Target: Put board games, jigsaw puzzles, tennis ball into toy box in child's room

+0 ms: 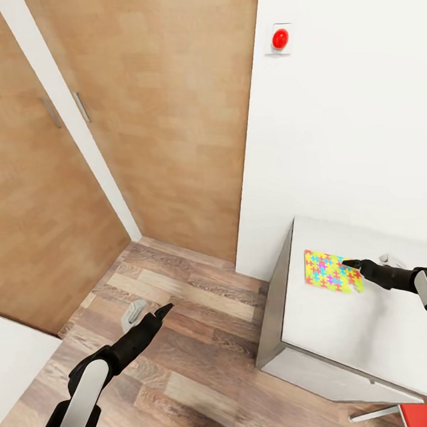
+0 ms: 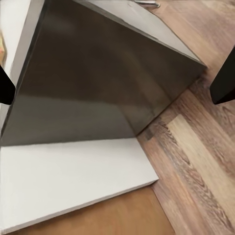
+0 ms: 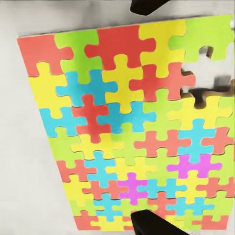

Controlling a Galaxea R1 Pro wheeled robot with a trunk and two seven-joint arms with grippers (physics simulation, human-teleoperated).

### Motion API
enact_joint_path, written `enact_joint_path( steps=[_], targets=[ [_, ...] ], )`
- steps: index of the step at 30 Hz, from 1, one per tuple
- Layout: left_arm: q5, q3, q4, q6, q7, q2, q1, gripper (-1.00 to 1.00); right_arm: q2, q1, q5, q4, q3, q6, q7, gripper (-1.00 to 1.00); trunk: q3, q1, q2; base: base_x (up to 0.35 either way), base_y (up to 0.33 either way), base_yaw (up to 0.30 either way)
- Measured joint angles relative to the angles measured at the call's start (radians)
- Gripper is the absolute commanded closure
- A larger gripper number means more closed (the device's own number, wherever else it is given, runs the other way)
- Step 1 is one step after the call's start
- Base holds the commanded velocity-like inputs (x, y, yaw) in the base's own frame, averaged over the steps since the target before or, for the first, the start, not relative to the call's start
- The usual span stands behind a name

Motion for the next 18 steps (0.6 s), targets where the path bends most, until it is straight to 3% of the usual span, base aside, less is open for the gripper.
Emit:
enact_joint_path(
  steps=[6, 18],
  targets=[
    [0.0, 0.0, 0.0, 0.0, 0.0, 0.0, 0.0, -1.0, 0.0, 0.0, 0.0, 0.0, 0.0, 0.0, 0.0, -1.0, 0.0, 0.0, 0.0, 0.0, 0.0, 0.113],
    [0.0, 0.0, 0.0, 0.0, 0.0, 0.0, 0.0, -1.0, 0.0, 0.0, 0.0, 0.0, 0.0, 0.0, 0.0, -1.0, 0.0, 0.0, 0.0, 0.0, 0.0, 0.019]
  ],
)
